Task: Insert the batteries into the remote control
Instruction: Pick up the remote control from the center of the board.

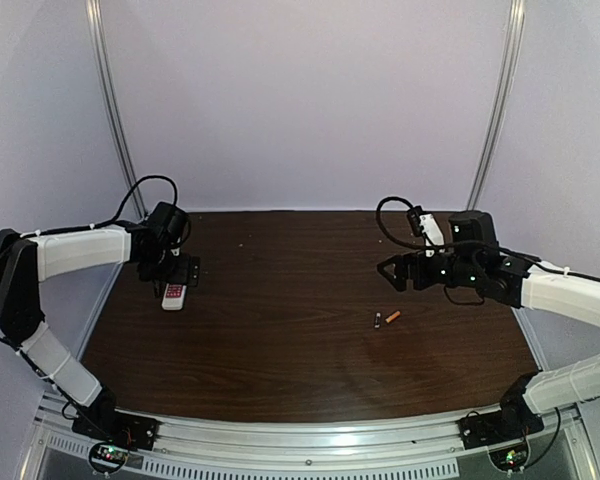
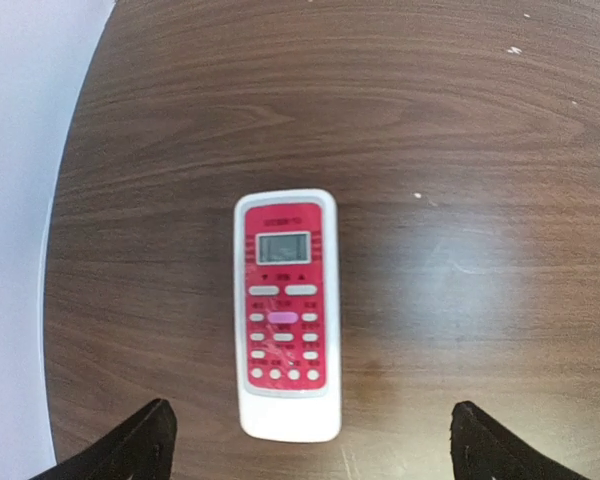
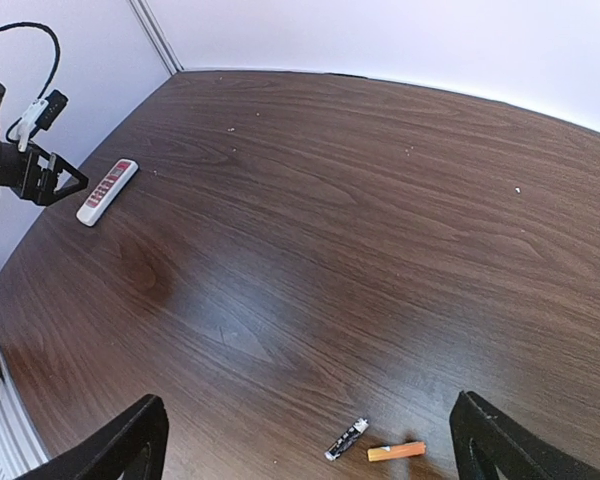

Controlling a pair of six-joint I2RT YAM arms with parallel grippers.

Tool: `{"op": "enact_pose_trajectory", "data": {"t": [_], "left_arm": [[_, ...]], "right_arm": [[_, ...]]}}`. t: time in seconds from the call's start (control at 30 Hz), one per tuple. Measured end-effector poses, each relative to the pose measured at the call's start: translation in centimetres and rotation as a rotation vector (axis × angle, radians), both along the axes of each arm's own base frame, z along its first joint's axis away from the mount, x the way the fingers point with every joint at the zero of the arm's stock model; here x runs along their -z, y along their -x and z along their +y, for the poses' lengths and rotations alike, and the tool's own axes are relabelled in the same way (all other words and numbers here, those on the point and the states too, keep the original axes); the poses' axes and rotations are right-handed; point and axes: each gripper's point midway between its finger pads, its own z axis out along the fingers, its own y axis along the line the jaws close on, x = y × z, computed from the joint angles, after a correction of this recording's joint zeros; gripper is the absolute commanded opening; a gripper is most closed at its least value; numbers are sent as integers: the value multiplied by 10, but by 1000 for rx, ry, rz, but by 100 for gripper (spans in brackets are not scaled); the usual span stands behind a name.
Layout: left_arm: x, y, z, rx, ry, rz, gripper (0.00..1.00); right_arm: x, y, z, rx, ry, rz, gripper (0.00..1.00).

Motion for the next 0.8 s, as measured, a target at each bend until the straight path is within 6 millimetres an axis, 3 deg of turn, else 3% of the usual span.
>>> {"op": "enact_pose_trajectory", "data": {"t": [0.17, 0.33, 0.53, 0.8], "left_arm": [[3, -5, 23, -64, -1, 8, 97], [15, -6, 31, -85, 1, 43, 97], [37, -6, 31, -84, 15, 98, 97], [63, -8, 22, -64, 45, 140, 88]], "right_arm": [[0, 2, 3, -17, -10, 5, 100], [0, 3, 5, -35, -19, 8, 100], [-2, 5, 9, -57, -33, 8, 100], [-2, 5, 9, -59, -36, 8, 100]]}}
